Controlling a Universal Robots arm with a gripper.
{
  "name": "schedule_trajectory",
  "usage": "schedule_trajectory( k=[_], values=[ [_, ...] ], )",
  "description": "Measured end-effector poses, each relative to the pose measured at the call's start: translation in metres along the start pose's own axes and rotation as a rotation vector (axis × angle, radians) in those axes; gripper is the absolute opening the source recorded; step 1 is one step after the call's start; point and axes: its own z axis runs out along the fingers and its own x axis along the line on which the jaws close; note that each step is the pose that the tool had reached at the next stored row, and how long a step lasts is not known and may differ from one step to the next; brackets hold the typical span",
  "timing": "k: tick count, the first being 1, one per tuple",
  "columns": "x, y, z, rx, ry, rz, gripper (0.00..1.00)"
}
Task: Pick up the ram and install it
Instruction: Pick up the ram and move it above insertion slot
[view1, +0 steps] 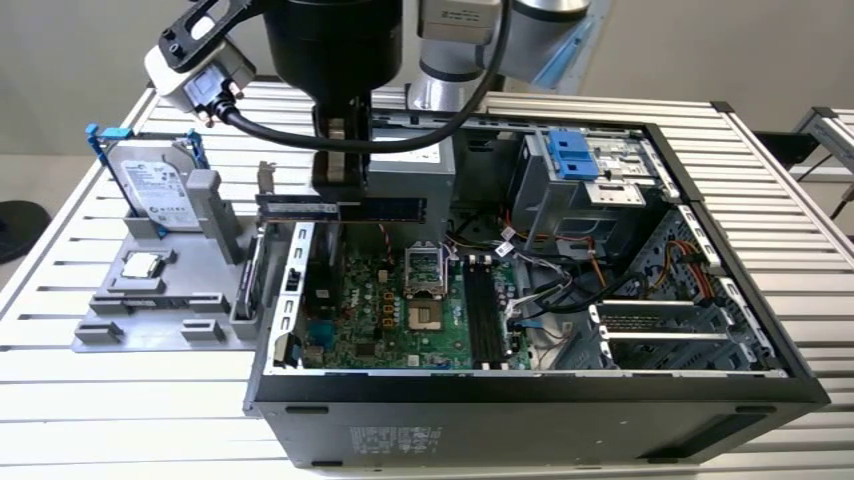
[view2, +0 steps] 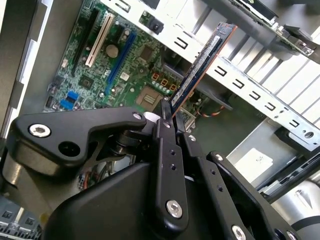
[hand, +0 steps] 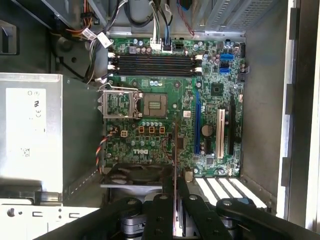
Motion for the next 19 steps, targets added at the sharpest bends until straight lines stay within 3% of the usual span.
schedule_trajectory(
  k=[19],
  values=[
    [0.0001,0.015,0.0003,0.0,0.0,0.0,0.0]
  ],
)
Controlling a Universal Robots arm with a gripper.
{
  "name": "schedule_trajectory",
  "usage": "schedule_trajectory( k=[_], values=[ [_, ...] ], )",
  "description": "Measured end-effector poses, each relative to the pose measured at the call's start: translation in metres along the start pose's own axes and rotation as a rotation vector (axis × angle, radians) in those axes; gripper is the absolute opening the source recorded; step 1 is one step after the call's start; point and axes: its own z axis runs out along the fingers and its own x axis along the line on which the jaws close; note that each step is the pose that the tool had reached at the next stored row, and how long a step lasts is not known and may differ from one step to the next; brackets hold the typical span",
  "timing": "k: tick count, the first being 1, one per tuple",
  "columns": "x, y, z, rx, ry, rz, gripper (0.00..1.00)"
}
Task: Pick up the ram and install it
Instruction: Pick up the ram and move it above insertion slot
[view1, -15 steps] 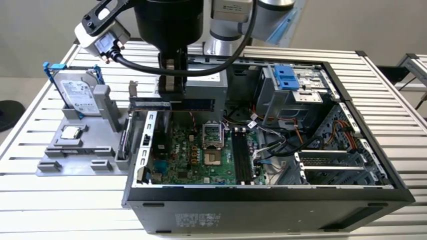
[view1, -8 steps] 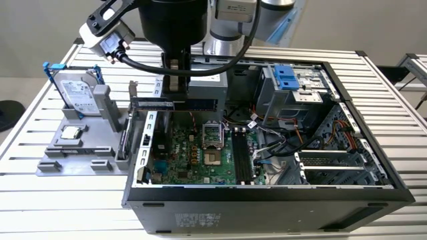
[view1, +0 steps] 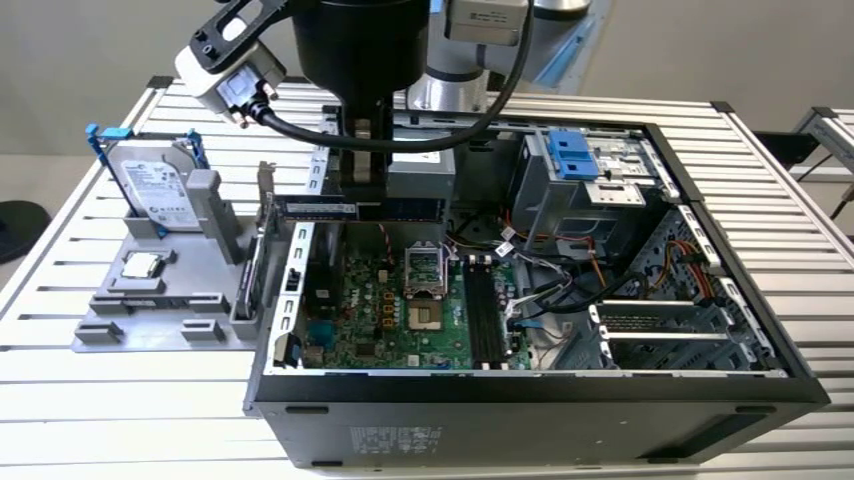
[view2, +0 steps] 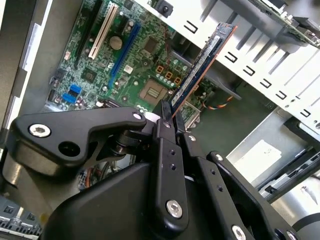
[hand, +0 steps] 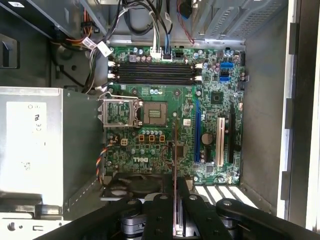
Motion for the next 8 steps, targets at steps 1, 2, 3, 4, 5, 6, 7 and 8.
schedule_trajectory(
  k=[1,2,3,4,5,6,7,8],
  values=[
    [0.0,0.0011,0.0,0.0,0.0,0.0,0.0],
    [0.0,0.0023,0.0,0.0,0.0,0.0,0.0],
    [0.0,0.0035,0.0001,0.0001,0.0,0.0,0.0],
    [0.0,0.0048,0.0001,0.0001,0.0001,0.0,0.0],
    [0.0,0.0061,0.0001,0.0001,0.0001,0.0,0.0],
    [0.0,0.0075,0.0002,0.0,0.0,0.0,0.0],
    [0.0,0.0088,0.0002,0.0,0.0,0.0,0.0],
    [0.0,0.0101,0.0002,0.0,0.0,0.0,0.0]
  ],
)
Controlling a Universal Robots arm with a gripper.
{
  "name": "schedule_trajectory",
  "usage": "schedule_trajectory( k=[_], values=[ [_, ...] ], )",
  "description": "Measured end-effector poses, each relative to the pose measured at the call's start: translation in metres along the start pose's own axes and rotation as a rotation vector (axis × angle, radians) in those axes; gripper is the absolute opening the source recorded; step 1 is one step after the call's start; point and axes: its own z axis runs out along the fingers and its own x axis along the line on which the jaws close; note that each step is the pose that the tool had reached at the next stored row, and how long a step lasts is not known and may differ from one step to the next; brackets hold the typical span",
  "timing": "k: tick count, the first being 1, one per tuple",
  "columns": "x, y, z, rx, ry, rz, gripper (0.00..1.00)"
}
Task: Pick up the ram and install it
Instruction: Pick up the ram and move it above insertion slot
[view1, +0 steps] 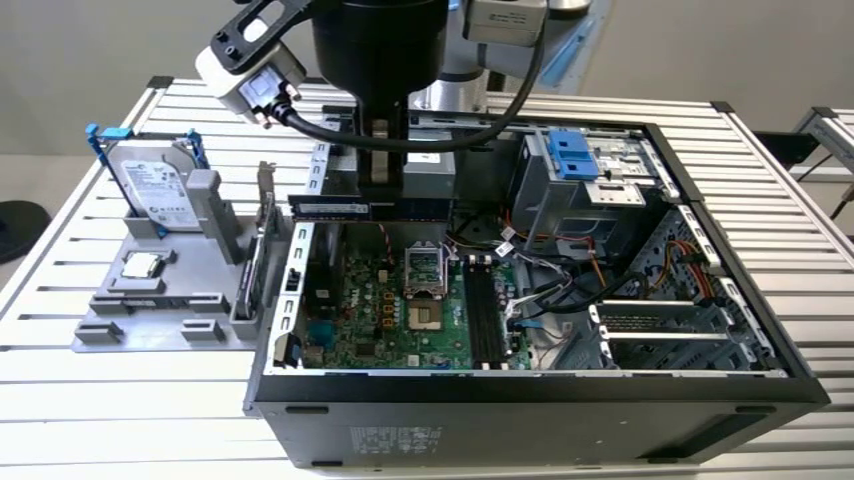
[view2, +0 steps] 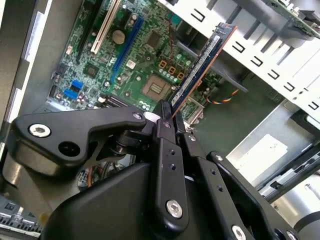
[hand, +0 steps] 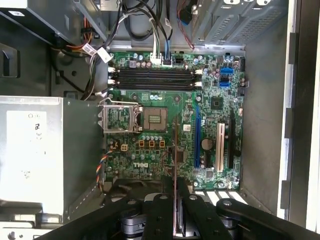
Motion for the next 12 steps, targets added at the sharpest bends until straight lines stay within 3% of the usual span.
schedule_trajectory(
  k=[12],
  values=[
    [0.0001,0.0162,0.0004,0.0001,0.0,0.0,0.0]
  ],
)
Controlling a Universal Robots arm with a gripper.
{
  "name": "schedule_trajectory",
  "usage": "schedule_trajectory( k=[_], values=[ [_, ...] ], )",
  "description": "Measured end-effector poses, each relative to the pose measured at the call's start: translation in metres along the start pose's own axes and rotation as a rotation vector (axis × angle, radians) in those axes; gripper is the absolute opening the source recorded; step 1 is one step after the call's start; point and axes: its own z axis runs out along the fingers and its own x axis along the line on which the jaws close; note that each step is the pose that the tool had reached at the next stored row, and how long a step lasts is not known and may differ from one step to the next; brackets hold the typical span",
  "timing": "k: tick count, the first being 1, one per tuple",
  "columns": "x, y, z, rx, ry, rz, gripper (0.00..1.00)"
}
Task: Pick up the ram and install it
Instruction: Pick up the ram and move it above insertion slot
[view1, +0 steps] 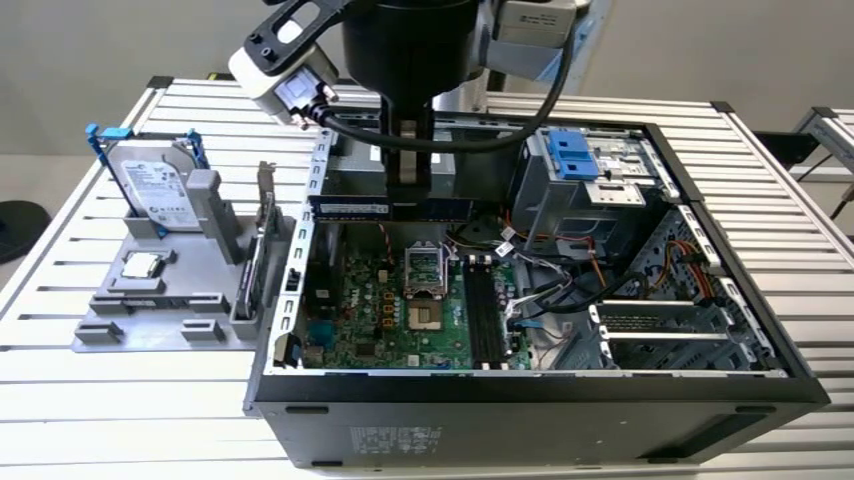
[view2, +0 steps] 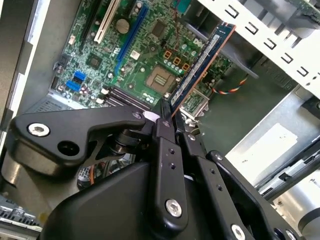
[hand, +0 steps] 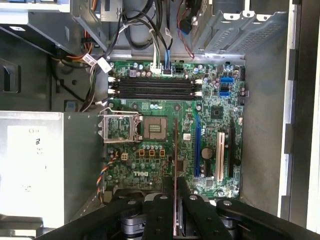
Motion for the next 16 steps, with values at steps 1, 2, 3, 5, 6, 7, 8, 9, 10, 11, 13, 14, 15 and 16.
schedule_trajectory(
  k=[1,2,3,5,6,7,8,9,10,11,13,14,15,16],
  values=[
    [0.0,0.0013,0.0,0.0,0.0,0.0,0.0],
    [0.0,0.0027,0.0001,0.0,0.0,0.0,0.0],
    [0.0,0.0039,0.0001,-0.0001,0.0001,0.0,0.0],
    [0.0,0.0065,0.0001,0.0,-0.0001,0.0,0.0],
    [0.0,0.0077,0.0002,-0.0001,0.0,0.0,0.0],
    [0.0,0.0089,0.0002,-0.0001,0.0,0.0,0.0],
    [0.0001,0.0101,0.0002,-0.0001,-0.0001,0.0,0.0],
    [0.0,0.0113,0.0003,-0.0001,0.0,0.0,0.0],
    [0.0,0.0126,0.0003,0.0,-0.0001,0.0,0.0],
    [0.0001,0.0138,0.0003,-0.0001,-0.0001,0.0,0.0],
    [0.0001,0.0162,0.0004,-0.0001,0.0001,0.0,0.0],
    [0.0001,0.0174,0.0004,-0.0001,0.0,0.0,0.0],
    [0.0001,0.0186,0.0004,0.0,-0.0001,0.0,0.0],
    [0.0001,0.0197,0.0004,0.0,-0.0001,0.0,0.0]
  ],
)
